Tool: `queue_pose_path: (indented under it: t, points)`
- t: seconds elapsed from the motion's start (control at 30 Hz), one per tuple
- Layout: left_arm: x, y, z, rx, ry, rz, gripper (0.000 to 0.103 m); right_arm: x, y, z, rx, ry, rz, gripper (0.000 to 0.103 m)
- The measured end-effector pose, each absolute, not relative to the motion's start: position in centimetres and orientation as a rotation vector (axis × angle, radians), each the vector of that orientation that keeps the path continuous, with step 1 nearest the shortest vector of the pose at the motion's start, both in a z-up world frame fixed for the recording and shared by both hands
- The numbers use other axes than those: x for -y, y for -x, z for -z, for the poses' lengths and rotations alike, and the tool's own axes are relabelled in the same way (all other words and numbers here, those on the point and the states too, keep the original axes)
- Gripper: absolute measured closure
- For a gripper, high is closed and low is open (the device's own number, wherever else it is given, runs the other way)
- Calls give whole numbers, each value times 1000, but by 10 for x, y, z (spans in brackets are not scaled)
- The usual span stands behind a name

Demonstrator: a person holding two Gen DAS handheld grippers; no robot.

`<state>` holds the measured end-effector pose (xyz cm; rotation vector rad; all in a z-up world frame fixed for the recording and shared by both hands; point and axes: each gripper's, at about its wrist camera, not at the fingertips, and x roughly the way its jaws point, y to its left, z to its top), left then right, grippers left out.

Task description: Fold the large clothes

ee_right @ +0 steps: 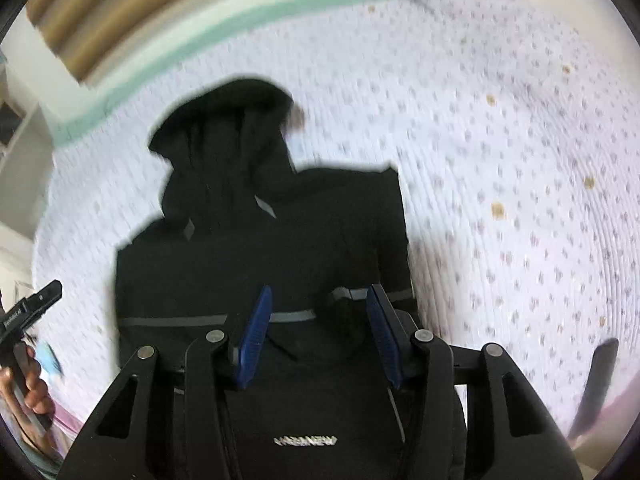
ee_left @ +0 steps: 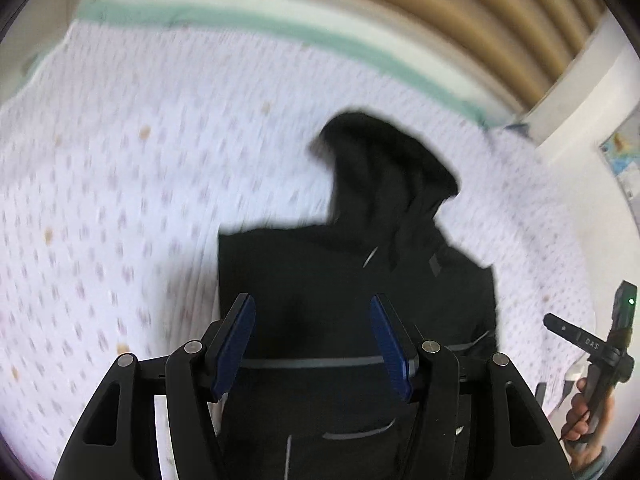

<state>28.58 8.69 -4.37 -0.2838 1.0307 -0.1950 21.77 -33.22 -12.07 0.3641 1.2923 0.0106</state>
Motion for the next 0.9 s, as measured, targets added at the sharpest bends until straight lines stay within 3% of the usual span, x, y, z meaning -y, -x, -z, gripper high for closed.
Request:
queue_pose_path:
  t: [0.2,0.43,0.5,0.6,0.9]
  points:
    - [-69,-308,-1,-957,232,225,42,335,-257,82,-1197,-379,-40,49]
    - [-61,-374,-3,-959,230,233,42,329,-318,83,-1155,-420,-58,49]
    - [-58,-400,8,-979,235,230,42,324,-339,97,-1167,-425,-60,48]
    - [-52,-442,37,-1025,242,215,42,320,-373,126,-1197,-429,-55,38]
    - [-35,-533,114,-1097,287,201,42,304,-458,231,-1318,-414,-72,37]
